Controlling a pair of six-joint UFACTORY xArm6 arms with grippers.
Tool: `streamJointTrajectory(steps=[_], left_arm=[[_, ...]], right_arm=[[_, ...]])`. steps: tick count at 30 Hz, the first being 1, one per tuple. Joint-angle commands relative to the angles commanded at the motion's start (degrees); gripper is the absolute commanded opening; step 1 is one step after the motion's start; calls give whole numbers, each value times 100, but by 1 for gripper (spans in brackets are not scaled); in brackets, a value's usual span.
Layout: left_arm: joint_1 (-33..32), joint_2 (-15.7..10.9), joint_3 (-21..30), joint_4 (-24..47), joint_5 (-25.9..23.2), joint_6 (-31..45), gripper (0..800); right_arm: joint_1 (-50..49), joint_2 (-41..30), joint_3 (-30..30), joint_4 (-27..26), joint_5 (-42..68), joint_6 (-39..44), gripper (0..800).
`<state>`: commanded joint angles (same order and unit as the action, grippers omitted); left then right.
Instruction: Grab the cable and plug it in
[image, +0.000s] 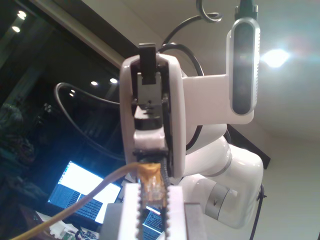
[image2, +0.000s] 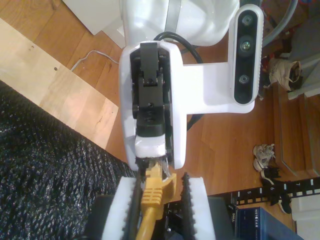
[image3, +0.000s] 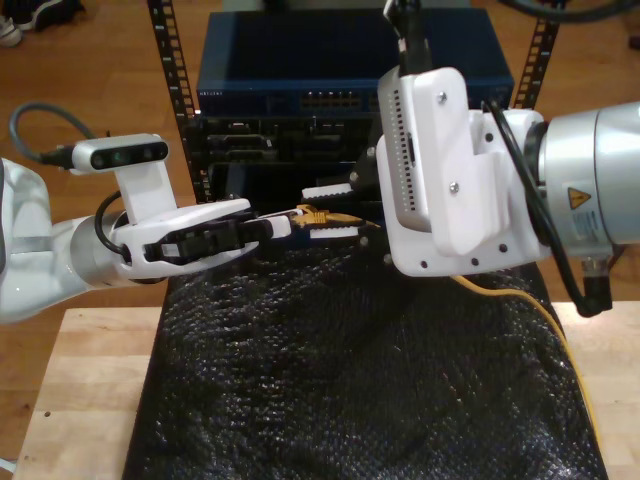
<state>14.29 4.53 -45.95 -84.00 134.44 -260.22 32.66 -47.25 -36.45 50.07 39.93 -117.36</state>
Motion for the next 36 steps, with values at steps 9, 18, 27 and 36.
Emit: streamJointTrajectory(steps=[9, 18, 27, 36], left_arm=[[0, 9, -9, 0, 0, 0, 7], [0, 9, -9, 0, 0, 0, 7], [0, 9, -9, 0, 0, 0, 7], [0, 9, -35, 9, 18, -18, 122]], right_arm=[[0, 0, 0, 9, 0, 0, 171], [0, 0, 9, 26, 0, 0, 151], [0, 0, 9, 62, 0, 0, 33], [0, 0, 9, 62, 9, 0, 2]])
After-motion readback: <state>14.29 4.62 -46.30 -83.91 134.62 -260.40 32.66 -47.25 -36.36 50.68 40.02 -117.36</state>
